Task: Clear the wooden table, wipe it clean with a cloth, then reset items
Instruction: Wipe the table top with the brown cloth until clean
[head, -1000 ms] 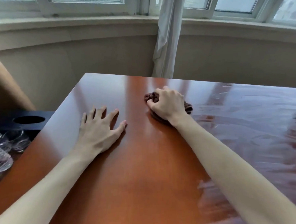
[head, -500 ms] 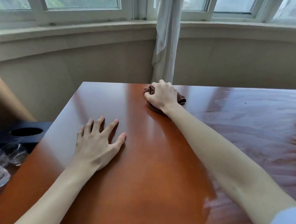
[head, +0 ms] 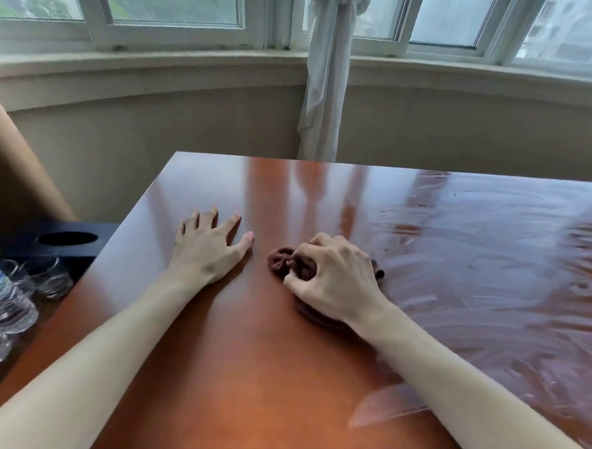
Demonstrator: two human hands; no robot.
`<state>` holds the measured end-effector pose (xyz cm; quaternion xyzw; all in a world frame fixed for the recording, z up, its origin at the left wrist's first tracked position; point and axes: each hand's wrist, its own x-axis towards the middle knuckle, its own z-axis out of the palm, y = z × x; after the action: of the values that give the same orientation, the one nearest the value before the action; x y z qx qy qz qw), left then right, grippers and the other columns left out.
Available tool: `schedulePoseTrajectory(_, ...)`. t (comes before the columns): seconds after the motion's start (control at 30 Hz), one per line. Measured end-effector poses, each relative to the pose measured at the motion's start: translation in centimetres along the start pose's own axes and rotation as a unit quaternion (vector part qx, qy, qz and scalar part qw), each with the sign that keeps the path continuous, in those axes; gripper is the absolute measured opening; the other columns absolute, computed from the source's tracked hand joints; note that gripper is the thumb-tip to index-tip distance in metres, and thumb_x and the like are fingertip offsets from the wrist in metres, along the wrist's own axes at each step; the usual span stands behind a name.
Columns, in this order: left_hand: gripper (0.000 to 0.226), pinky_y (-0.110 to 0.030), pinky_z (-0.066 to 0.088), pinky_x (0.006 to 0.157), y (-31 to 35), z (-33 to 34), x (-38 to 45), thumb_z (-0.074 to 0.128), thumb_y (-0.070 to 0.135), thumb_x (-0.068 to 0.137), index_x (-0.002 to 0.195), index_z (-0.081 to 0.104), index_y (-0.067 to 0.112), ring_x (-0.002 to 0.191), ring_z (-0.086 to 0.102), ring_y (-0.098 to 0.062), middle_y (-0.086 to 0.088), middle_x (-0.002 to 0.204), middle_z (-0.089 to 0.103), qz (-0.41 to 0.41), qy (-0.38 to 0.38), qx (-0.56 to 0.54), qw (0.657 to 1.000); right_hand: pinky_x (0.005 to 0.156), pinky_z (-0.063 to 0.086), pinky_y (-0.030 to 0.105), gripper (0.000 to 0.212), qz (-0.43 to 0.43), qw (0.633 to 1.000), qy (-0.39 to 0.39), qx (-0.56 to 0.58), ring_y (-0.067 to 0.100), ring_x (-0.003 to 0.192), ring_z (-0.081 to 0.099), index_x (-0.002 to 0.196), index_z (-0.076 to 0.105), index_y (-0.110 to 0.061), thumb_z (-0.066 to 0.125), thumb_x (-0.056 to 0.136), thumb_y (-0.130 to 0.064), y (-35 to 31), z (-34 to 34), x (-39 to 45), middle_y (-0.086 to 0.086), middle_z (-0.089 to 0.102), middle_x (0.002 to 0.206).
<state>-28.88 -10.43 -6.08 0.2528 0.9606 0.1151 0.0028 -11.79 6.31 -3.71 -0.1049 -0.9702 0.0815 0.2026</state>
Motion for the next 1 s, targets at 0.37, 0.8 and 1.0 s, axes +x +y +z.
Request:
schedulePoseTrajectory(0.37, 0.080, -0.046, 0.003, 0.126, -0.3, 0.9, 0.5, 0.004, 0.080, 0.080, 0.155, 0.014, 0.053, 0.154, 0.003, -0.026, 0.003, 0.166, 0.014, -0.005, 0.020, 0.015, 1.000, 0.090, 0.048, 0.042, 0.040, 0.160, 0.986, 0.043, -0.021, 0.038, 0.107, 0.061, 0.099, 0.075, -0.020, 0.055, 0.080, -0.049, 6.1, 11.6, 31.1, 0.007, 0.069, 0.108)
schedulePoseTrajectory(0.8, 0.077, -0.048, 0.011, 0.124, 0.2, -0.1, 0.2, 0.019, 0.077, 0.080, 0.147, 0.040, 0.048, 0.152, 0.016, -0.029, -0.001, 0.162, 0.030, -0.016, 0.018, -0.020, 1.000, 0.070, 0.044, 0.034, 0.029, -0.034, 0.998, -0.005, 0.056, 0.030, 0.086, 0.059, 0.082, 0.069, -0.025, 0.064, 0.081, -0.053, -2.3, 7.8, 17.1, 0.000, 0.062, 0.090)
schedulePoseTrajectory(1.0, 0.066, -0.049, 0.010, 0.123, 0.3, -0.4, -0.2, 0.029, 0.070, 0.093, 0.153, 0.034, 0.044, 0.151, 0.017, -0.033, -0.006, 0.163, 0.027, -0.008, -0.004, -0.007, 1.000, 0.074, 0.048, 0.036, 0.034, -0.048, 0.998, 0.012, 0.039, 0.027, 0.082, 0.054, 0.089, 0.070, -0.025, 0.056, 0.079, -0.055, -1.5, 1.8, 2.3, -0.002, 0.059, 0.091)
